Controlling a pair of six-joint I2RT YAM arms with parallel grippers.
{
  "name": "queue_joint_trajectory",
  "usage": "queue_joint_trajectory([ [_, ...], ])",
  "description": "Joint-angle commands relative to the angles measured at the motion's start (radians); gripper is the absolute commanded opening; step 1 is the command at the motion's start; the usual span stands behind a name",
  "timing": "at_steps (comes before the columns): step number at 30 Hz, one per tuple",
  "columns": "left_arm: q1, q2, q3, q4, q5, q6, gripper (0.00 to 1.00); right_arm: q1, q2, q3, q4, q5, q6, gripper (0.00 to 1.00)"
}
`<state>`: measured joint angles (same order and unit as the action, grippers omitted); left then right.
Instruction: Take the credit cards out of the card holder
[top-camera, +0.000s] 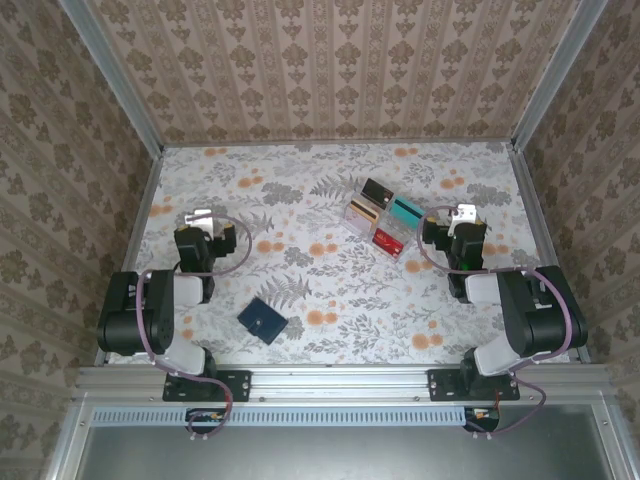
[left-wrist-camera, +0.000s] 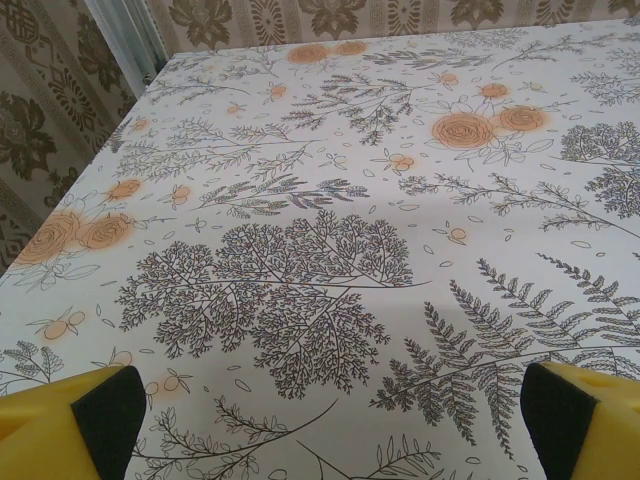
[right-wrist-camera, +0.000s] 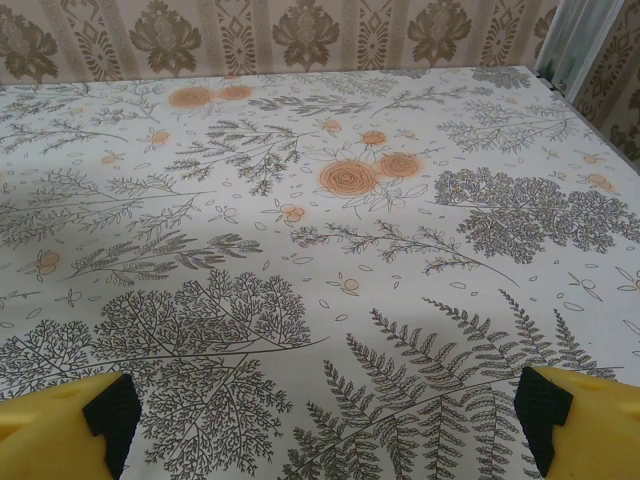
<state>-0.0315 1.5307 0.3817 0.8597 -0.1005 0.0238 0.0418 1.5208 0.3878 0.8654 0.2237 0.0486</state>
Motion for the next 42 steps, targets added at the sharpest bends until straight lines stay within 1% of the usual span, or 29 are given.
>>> queue_joint_trajectory([
  [1,-0.001,0.006,0.017,0.008,0.013,0.02,1.0,-0.003,0.006,0.003,0.019,-0.012,0.011,1.0],
  [28,0.001,0.003,0.013,0.017,0.013,0.021,1.0,-0.003,0.004,-0.002,0.028,-0.014,0.01,1.0],
  [31,-0.002,-0.044,0.005,-0.005,-0.021,0.009,1.0,-0.003,-0.073,0.003,-0.047,-0.018,0.007,1.0],
  [35,-0.002,-0.165,0.029,-0.176,-0.073,-0.018,1.0,-0.003,-0.285,0.041,-0.271,0.021,0.017,1.0],
  [39,-0.002,-0.291,0.103,-0.449,-0.112,-0.08,1.0,-0.003,-0.48,0.113,-0.524,0.063,0.073,0.99],
  [42,-0.002,-0.374,0.185,-0.688,-0.139,-0.187,1.0,-0.003,-0.588,0.184,-0.714,0.091,0.174,1.0],
])
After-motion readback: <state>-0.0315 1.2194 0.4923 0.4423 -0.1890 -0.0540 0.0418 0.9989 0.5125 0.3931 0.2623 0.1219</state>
